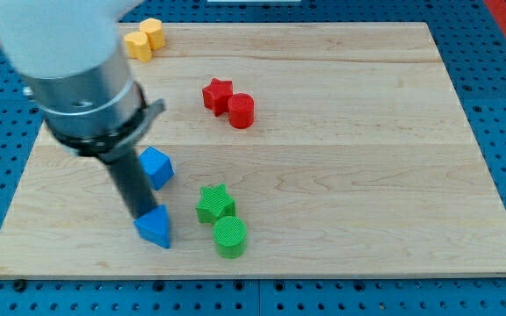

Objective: Move the blue cube into the left of the green star

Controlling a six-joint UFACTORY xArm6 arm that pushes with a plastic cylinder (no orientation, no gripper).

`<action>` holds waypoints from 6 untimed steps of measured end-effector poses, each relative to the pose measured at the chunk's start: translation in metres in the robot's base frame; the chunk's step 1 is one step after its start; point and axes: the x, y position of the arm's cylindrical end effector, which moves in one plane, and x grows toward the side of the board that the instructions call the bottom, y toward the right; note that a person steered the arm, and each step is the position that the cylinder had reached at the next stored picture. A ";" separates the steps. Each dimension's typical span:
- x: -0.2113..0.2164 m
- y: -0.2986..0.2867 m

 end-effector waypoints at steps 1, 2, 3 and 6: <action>-0.007 -0.009; -0.018 -0.078; -0.063 -0.086; -0.037 0.029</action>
